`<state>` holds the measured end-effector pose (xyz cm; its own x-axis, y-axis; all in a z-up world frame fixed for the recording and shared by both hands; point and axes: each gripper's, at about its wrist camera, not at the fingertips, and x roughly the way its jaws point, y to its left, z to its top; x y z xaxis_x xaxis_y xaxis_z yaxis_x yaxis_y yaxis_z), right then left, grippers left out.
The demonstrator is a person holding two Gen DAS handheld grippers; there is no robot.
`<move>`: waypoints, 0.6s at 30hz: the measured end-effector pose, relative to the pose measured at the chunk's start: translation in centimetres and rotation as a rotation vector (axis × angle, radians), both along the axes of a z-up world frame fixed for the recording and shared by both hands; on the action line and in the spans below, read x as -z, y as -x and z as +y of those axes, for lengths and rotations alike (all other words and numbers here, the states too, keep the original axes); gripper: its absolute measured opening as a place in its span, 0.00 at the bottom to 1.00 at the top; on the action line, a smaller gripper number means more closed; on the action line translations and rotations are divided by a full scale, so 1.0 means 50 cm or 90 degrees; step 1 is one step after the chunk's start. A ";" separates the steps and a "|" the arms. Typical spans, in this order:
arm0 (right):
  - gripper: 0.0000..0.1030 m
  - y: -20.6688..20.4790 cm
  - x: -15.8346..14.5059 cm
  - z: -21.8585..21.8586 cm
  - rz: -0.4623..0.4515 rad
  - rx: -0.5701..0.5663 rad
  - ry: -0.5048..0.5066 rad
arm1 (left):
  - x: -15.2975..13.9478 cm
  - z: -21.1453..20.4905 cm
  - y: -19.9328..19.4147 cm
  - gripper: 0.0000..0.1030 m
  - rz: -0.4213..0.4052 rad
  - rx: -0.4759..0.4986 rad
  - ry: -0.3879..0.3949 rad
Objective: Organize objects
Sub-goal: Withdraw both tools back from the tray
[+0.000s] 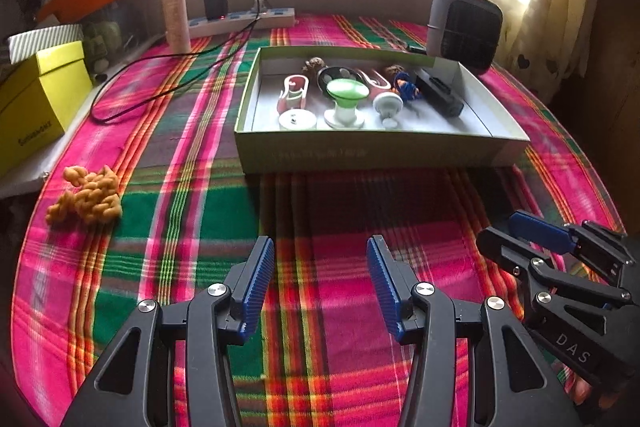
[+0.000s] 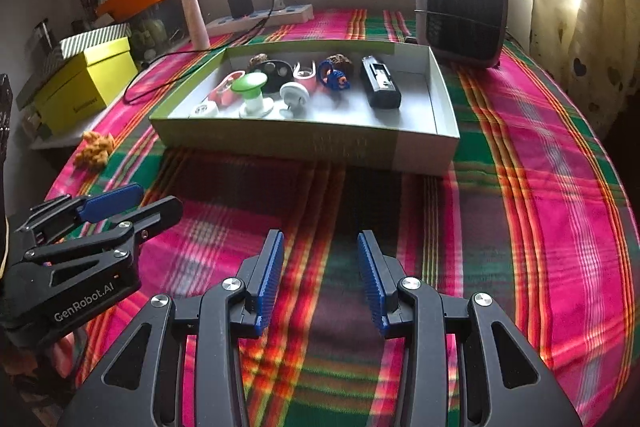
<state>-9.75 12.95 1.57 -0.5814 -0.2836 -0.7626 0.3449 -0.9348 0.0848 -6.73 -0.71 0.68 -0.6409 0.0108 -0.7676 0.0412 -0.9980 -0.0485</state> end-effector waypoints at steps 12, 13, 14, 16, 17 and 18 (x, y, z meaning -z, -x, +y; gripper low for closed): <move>0.56 -0.019 0.004 0.003 0.002 0.022 -0.029 | 0.008 0.014 -0.023 0.47 -0.001 -0.003 0.021; 0.56 -0.019 0.004 0.003 0.002 0.025 -0.030 | 0.009 0.015 -0.023 0.47 -0.002 -0.004 0.025; 0.56 -0.020 0.004 0.003 0.002 0.026 -0.030 | 0.009 0.018 -0.023 0.48 -0.002 -0.005 0.032; 0.56 -0.020 0.005 0.002 0.002 0.027 -0.032 | 0.009 0.018 -0.024 0.49 -0.003 -0.009 0.033; 0.56 -0.020 0.005 0.002 0.002 0.031 -0.037 | 0.009 0.018 -0.025 0.50 -0.003 -0.010 0.032; 0.56 -0.021 0.005 0.002 0.003 0.031 -0.038 | 0.009 0.017 -0.024 0.50 -0.003 -0.010 0.031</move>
<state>-8.73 13.05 1.32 -0.5966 -0.2083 -0.7750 0.2984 -0.9541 0.0267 -5.51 0.15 0.25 -0.6366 -0.0374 -0.7703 0.0577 -0.9983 0.0007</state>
